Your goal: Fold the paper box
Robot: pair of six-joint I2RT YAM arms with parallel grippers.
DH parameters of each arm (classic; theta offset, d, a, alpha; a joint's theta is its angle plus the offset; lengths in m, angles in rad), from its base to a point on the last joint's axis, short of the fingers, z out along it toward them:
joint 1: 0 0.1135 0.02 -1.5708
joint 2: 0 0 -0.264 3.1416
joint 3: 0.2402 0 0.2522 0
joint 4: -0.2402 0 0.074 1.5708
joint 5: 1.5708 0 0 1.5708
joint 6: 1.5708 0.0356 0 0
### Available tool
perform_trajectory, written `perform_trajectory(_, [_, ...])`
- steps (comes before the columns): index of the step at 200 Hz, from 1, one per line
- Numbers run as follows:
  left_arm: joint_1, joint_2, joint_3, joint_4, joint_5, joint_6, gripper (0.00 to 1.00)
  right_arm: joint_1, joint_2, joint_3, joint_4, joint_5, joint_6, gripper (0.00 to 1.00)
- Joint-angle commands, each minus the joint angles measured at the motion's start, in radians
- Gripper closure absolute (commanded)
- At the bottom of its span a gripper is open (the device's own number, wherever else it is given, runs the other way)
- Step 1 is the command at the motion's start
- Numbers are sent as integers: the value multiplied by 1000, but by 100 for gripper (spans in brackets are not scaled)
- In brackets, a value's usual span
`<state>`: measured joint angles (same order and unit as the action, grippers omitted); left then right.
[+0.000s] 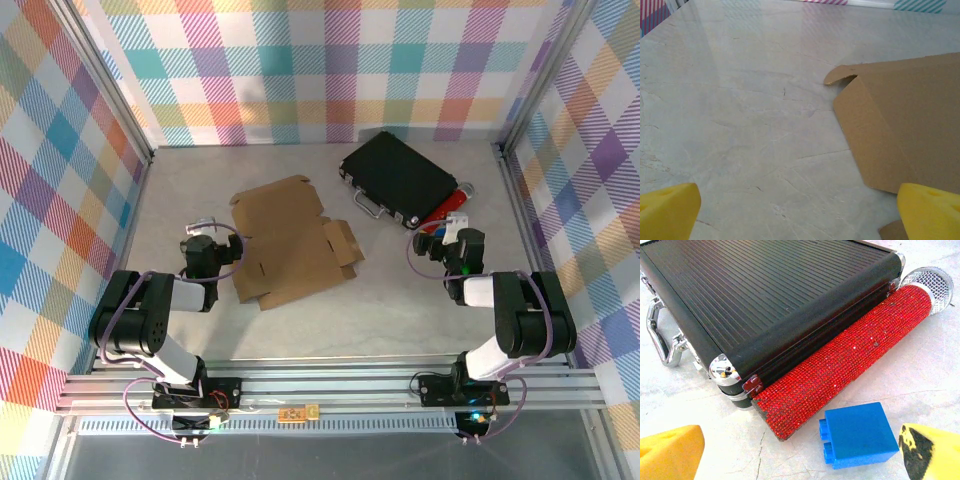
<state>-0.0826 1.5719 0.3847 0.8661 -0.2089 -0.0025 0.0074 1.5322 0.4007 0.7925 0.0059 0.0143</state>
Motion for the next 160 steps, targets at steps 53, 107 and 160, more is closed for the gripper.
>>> perform_trajectory(53, [-4,7,20,7,14,17,0,-5,0,17,20,-20,-1,1])
perform_trajectory(107, [-2,7,21,7,15,17,0,-5,1,17,19,-21,-1,1])
perform_trajectory(160, [-3,-2,15,17,20,21,0,-6,-8,9,34,-19,1,1])
